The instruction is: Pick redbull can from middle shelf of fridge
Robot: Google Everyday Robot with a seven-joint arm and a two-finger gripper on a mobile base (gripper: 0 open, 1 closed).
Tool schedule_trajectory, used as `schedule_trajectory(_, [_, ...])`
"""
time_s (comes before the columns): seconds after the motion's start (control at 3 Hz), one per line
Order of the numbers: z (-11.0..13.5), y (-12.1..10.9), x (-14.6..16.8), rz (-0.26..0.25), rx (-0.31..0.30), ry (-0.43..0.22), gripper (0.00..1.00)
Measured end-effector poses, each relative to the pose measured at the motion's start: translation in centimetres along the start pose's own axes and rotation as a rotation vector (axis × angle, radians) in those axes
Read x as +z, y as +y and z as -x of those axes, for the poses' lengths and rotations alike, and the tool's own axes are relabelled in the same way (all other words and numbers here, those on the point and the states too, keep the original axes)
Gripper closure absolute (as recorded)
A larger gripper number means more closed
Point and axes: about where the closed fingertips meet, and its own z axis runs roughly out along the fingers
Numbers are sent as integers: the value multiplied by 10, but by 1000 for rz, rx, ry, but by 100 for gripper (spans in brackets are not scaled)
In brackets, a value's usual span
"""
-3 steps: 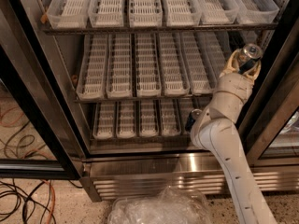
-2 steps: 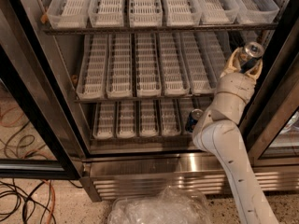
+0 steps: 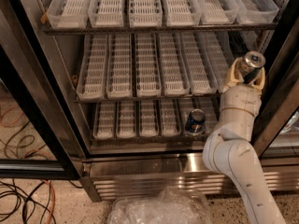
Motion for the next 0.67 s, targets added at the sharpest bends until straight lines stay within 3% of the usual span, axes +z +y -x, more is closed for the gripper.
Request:
schedule_trajectory(0.33, [3, -2, -30, 141, -65, 17, 100])
schedule_trajectory(0.67, [3, 1, -34, 207, -15, 32, 100])
